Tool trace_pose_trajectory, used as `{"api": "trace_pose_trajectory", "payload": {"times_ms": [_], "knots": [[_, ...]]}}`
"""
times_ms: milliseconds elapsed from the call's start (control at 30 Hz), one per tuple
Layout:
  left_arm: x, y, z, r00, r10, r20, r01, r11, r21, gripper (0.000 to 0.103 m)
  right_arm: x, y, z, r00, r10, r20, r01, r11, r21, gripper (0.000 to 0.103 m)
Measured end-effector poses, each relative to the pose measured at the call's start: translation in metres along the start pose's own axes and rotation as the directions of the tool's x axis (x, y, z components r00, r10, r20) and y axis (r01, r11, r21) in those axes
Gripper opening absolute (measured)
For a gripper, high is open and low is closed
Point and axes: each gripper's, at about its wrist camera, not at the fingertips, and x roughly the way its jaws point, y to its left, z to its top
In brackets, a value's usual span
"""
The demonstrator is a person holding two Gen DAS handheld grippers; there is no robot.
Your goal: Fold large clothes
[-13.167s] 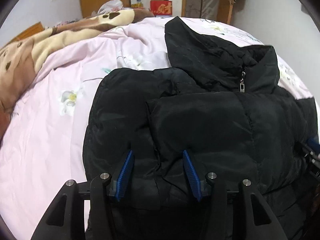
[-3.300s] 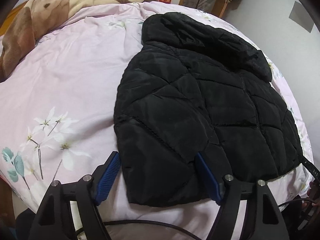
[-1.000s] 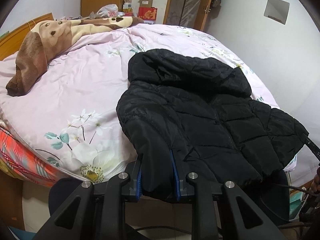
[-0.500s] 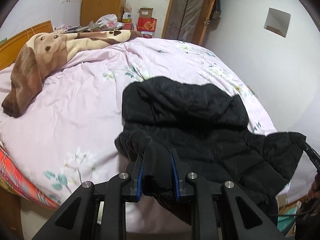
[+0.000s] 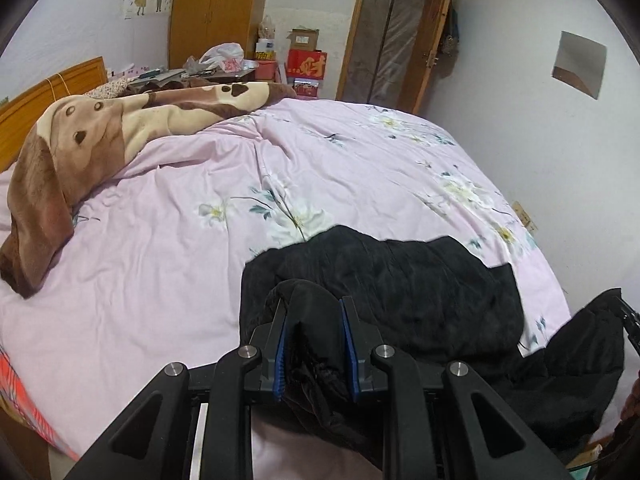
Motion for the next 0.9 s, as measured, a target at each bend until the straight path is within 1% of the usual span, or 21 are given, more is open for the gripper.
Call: {"api": "trace_pose_trajectory", "payload": {"times_ms": [167,233,300,400,500,533,633,667,800,833,900], "knots": [[0.033,0.001,0.025,0.999,0.022,-0.027,-0.022,1.0,-0.003,0.023,0.039,-0.002,0.023,0.999,-0.01,-0.038,0.009,1.0,-0.009,0.012],[0.052,0.004,0.037,0.998,0.036,-0.052,-0.037,0.999,-0.013,0.023,0.055,-0.005,0.033,0.998,-0.007,-0.057,0.007,1.0,0.001,0.012],[0.068,0.01,0.045,0.996,0.042,-0.078,-0.045,0.998,-0.041,0.024,0.069,-0.007,0.042,0.997,-0.011,-0.074,0.012,1.0,0.006,0.012],[0.093,0.013,0.059,0.993,0.058,-0.105,-0.064,0.996,-0.054,0.027,0.097,-0.008,0.054,0.993,-0.036,-0.115,0.036,0.999,-0.003,0.012],[0.12,0.02,0.071,0.985,0.056,-0.162,-0.074,0.992,-0.106,0.029,0.126,-0.009,0.067,0.986,-0.042,-0.164,0.044,0.999,0.007,0.012],[0.126,0.021,0.074,0.983,0.07,-0.168,-0.089,0.99,-0.105,0.029,0.136,-0.01,0.071,0.983,-0.043,-0.18,0.046,0.999,0.008,0.013],[0.14,0.024,0.088,0.984,0.095,-0.151,-0.109,0.99,-0.092,0.03,0.158,-0.01,0.081,0.973,-0.06,-0.222,0.063,0.998,0.005,0.015],[0.142,0.025,0.091,0.984,0.098,-0.149,-0.112,0.99,-0.091,0.031,0.168,-0.011,0.084,0.968,-0.079,-0.238,0.081,0.997,0.0,0.015],[0.154,0.033,0.103,0.98,0.125,-0.155,-0.139,0.987,-0.085,0.034,0.192,-0.008,0.091,0.955,-0.114,-0.273,0.108,0.993,-0.038,0.015],[0.154,0.036,0.104,0.981,0.126,-0.149,-0.14,0.986,-0.087,0.034,0.196,-0.007,0.093,0.953,-0.122,-0.277,0.113,0.992,-0.047,0.015],[0.151,0.045,0.106,0.988,0.105,-0.117,-0.117,0.988,-0.101,0.035,0.201,-0.008,0.094,0.951,-0.143,-0.273,0.131,0.989,-0.062,0.016]]}}
